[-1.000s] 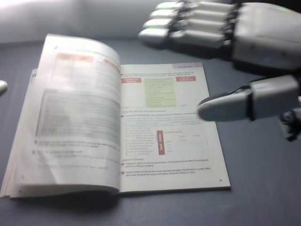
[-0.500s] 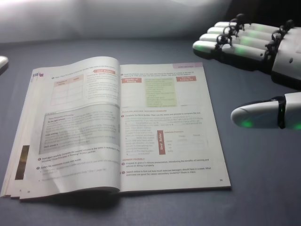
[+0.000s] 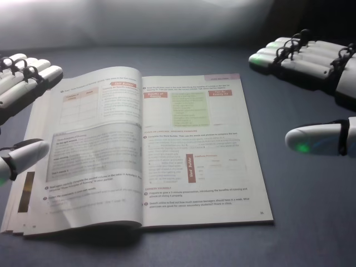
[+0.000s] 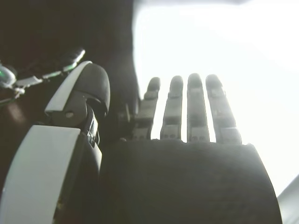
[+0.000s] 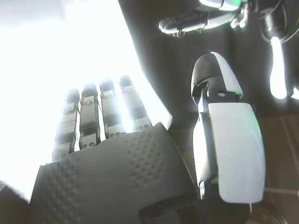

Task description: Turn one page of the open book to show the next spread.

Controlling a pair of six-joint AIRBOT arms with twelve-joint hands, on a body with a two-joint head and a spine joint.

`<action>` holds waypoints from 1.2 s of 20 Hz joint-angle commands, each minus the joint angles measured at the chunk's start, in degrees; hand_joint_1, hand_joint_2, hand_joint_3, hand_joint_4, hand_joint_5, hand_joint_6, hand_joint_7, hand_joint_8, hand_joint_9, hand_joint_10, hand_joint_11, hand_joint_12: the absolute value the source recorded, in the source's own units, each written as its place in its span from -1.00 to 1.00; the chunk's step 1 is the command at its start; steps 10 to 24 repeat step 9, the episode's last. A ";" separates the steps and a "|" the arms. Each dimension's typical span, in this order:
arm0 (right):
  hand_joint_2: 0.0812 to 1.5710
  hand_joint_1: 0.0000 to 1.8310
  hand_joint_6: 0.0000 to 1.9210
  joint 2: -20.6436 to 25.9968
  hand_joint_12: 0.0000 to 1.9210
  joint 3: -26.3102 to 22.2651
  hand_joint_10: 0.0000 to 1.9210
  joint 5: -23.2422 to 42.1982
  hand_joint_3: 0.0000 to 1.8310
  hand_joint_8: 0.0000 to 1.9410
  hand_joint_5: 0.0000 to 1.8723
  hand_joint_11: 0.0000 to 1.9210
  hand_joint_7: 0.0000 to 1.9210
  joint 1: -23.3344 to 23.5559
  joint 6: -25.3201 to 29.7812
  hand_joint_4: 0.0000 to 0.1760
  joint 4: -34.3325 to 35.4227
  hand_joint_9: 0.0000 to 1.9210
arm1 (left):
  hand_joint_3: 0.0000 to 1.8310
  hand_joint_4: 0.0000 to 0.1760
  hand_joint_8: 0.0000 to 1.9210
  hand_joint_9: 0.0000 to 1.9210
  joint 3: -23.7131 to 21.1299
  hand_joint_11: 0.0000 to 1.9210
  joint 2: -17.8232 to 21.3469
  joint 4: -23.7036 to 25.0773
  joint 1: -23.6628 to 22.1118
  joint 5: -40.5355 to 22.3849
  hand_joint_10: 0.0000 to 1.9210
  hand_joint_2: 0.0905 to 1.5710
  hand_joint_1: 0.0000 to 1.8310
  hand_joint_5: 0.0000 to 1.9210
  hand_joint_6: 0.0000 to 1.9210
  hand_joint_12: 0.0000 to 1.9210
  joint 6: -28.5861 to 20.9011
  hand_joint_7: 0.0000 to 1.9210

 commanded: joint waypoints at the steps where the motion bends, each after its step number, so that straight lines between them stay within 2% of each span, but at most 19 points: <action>1: 0.51 -1.00 -1.00 0.78 -1.00 -0.44 -1.00 8.56 -0.99 -1.00 -1.00 -1.00 -1.00 -0.14 -0.88 -1.00 3.29 -1.00 | -1.00 -1.00 -1.00 -1.00 0.63 -1.00 -0.37 -0.57 -1.14 -6.59 -1.00 0.89 -0.75 -0.99 -0.99 -1.00 -0.48 -1.00; 2: 0.51 -1.00 -1.00 1.17 -1.00 -0.80 -1.00 9.72 -0.99 -1.00 -1.00 -1.00 -1.00 -0.87 -1.63 -1.00 4.54 -1.00 | -1.00 -1.00 -1.00 -1.00 1.04 -1.00 -0.98 -0.13 -2.09 -6.41 -1.00 0.89 -0.71 -0.99 -0.99 -1.00 -0.61 -1.00; 3: 0.50 -1.00 -1.00 1.57 -1.00 -1.03 -1.00 11.15 -0.99 -1.00 -1.00 -1.00 -1.00 -1.82 -2.15 -1.00 5.79 -1.00 | -1.00 -1.00 -1.00 -1.00 1.67 -1.00 -1.83 0.50 -3.47 -6.06 -1.00 0.90 -0.80 -1.00 -1.00 -1.00 -0.86 -1.00; 7: 0.54 -1.00 -1.00 3.17 -1.00 -1.81 -1.00 18.57 -0.98 -1.00 -1.00 -1.00 -1.00 -5.02 -4.44 -1.00 11.23 -1.00 | -1.00 -1.00 -1.00 -1.00 3.50 -1.00 -4.24 1.83 -7.38 -5.30 -1.00 0.84 -0.84 -1.00 -1.00 -1.00 -1.55 -1.00; 8: 0.57 -1.00 -1.00 3.69 -1.00 -2.14 -1.00 21.06 -0.97 -1.00 -1.00 -1.00 -1.00 -5.98 -5.36 -0.96 12.88 -1.00 | -1.00 -0.87 -1.00 -1.00 3.85 -1.00 -4.51 1.99 -7.88 -5.33 -1.00 0.83 -0.84 -1.00 -1.00 -1.00 -1.72 -1.00; 9: 0.63 -0.87 -1.00 3.91 -1.00 -2.23 -1.00 22.70 -0.97 -1.00 -1.00 -1.00 -1.00 -6.77 -5.58 -0.61 13.77 -1.00 | -1.00 -0.41 -1.00 -1.00 4.06 -1.00 -4.66 2.10 -8.12 -5.34 -1.00 0.82 -0.72 -1.00 -1.00 -1.00 -1.87 -1.00; 24: 0.63 -0.87 -1.00 3.91 -1.00 -2.23 -1.00 22.70 -0.97 -1.00 -1.00 -1.00 -1.00 -6.77 -5.58 -0.61 13.77 -1.00 | -1.00 -0.41 -1.00 -1.00 4.06 -1.00 -4.66 2.10 -8.12 -5.34 -1.00 0.82 -0.72 -1.00 -1.00 -1.00 -1.87 -1.00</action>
